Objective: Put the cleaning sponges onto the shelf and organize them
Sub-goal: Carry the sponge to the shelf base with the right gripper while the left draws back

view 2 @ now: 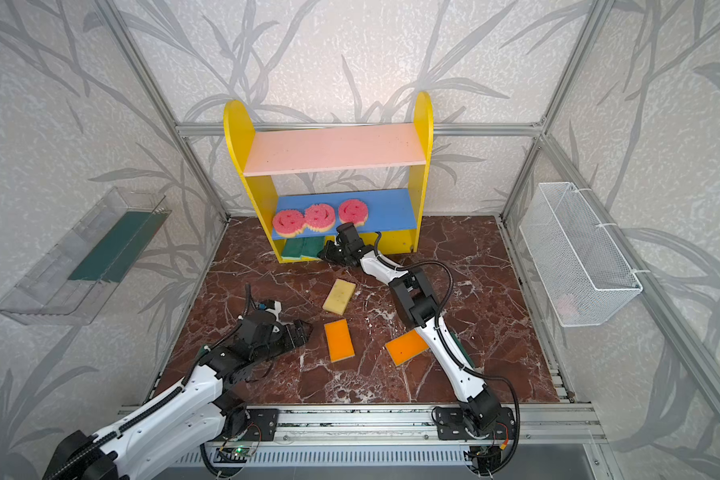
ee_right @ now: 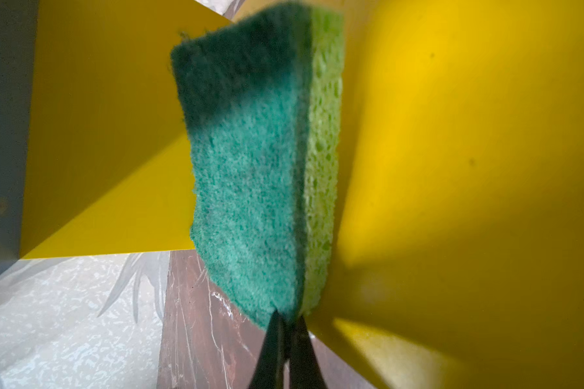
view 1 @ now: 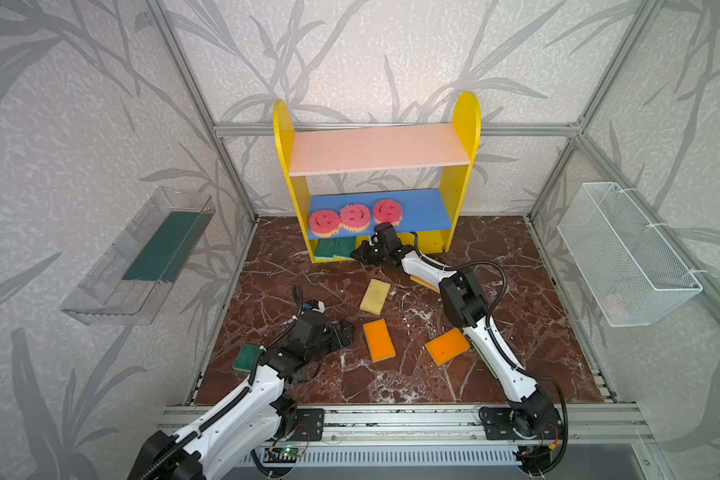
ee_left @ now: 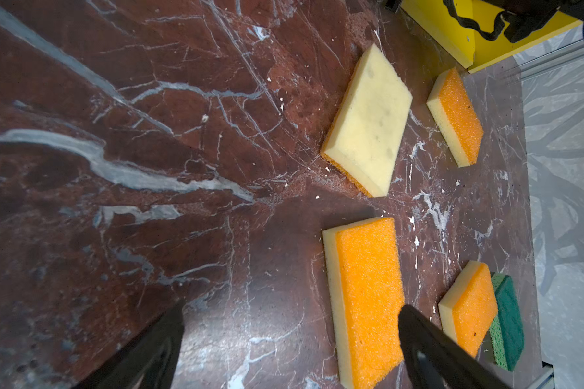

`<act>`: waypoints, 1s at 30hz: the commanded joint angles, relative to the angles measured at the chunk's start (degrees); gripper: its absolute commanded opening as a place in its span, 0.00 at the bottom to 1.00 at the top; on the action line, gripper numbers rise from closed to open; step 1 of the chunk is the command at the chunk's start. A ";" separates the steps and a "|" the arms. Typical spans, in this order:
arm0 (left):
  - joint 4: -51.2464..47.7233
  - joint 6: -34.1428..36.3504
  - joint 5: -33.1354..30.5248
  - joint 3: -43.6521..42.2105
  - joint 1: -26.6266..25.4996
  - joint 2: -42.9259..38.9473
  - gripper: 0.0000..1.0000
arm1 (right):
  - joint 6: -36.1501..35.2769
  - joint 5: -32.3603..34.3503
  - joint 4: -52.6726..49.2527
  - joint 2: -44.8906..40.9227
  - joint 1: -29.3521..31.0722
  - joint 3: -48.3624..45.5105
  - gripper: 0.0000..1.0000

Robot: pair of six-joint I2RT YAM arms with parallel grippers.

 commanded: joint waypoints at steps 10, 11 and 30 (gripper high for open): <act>1.31 0.49 0.00 1.16 0.37 1.18 0.99 | -2.01 2.34 -3.84 -2.17 -0.11 -1.09 0.09; 1.25 0.50 -0.09 1.13 0.38 1.10 0.99 | -2.03 2.30 -3.90 -2.23 0.00 -0.95 0.09; 2.29 0.31 0.24 0.93 0.42 1.71 0.99 | -4.14 3.30 -6.75 -4.43 0.51 -1.02 0.12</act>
